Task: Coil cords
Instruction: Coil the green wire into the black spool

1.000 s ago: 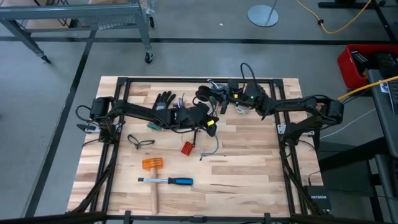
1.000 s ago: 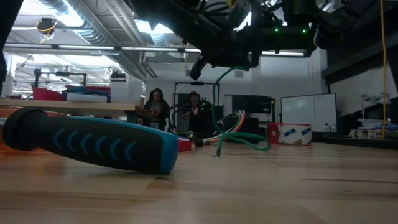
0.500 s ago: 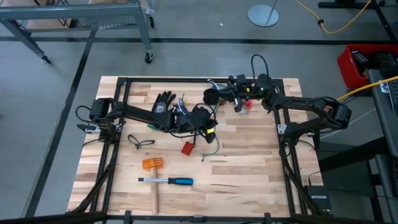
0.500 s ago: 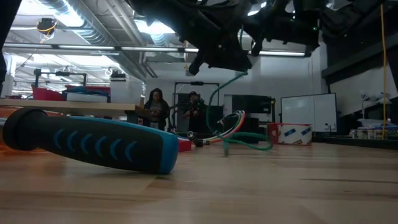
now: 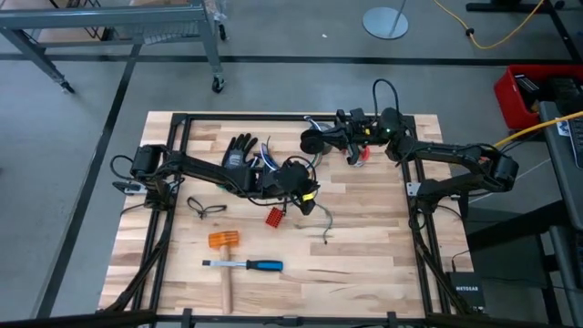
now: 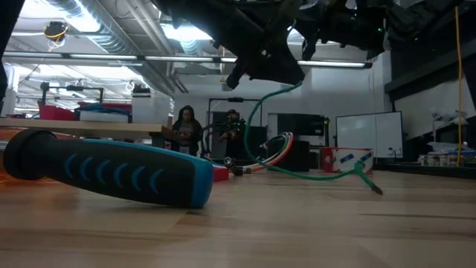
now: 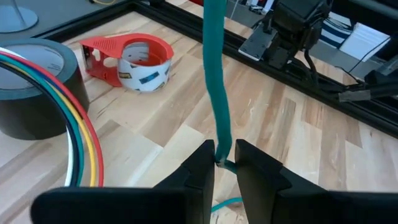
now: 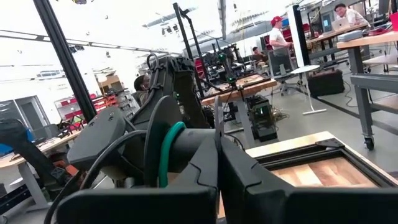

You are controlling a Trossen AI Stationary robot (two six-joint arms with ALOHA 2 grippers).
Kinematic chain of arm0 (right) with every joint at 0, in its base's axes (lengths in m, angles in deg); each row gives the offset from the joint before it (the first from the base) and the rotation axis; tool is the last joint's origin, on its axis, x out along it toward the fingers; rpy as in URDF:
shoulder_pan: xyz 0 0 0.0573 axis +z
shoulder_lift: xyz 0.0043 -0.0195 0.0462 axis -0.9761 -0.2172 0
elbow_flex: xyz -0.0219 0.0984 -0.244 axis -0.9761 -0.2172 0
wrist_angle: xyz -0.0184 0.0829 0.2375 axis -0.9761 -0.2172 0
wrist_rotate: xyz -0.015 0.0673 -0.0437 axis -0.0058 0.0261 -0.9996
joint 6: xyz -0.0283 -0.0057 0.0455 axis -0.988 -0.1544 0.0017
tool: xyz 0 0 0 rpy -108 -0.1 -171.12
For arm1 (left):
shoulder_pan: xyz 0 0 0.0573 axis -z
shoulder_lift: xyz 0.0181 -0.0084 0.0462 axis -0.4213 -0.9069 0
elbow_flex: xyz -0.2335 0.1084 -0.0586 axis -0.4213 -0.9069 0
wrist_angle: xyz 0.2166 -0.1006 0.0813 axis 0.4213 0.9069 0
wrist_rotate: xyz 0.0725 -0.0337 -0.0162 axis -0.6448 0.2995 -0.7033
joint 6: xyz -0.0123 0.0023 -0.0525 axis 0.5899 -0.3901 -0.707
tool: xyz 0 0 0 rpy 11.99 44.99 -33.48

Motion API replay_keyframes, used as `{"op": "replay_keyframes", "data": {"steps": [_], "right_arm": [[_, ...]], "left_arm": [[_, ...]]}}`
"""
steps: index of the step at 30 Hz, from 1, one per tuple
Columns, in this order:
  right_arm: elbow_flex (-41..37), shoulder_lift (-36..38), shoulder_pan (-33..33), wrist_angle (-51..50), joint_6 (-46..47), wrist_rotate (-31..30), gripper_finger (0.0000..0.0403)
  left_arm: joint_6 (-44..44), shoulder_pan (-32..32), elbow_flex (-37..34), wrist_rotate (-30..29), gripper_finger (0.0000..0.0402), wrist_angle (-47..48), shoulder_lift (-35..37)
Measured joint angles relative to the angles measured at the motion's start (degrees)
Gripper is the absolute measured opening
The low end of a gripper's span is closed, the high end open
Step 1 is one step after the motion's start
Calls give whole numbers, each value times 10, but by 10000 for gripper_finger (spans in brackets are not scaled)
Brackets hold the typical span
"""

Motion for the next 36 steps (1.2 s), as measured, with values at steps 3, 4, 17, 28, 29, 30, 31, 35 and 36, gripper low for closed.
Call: {"op": "replay_keyframes", "data": {"steps": [3, 4, 17, 28, 29, 30, 31, 35, 36], "right_arm": [[0, 2, 0, 9, 0, 0, 1], [0, 4, -1, 9, 0, 0, 1], [-1, 51, -52, -24, -2, 83, 1], [0, 65, -78, -202, -29, 295, 1], [0, 65, -78, -232, -45, 300, 1], [0, 65, -78, -262, -64, 300, 1], [0, 65, -78, -293, -84, 298, 1], [0, 65, -78, -421, -176, 253, 1], [0, 65, -78, -448, -199, 236, 1]], "left_arm": [[-4, 3, 0, -2, 50, 13, 0], [-8, 4, 0, -3, 44, 18, 0], [-37, 7, 0, -33, 5, 39, 1], [-52, -4, -1, -36, 2, 48, 1], [-57, -6, -1, -36, 2, 49, 3], [-65, -8, -1, -36, 2, 50, 4], [-71, -11, -1, -34, 2, 51, 6], [-104, -22, -1, -11, 1, 92, 19], [-113, -24, -1, -10, 1, 107, 22]]}}
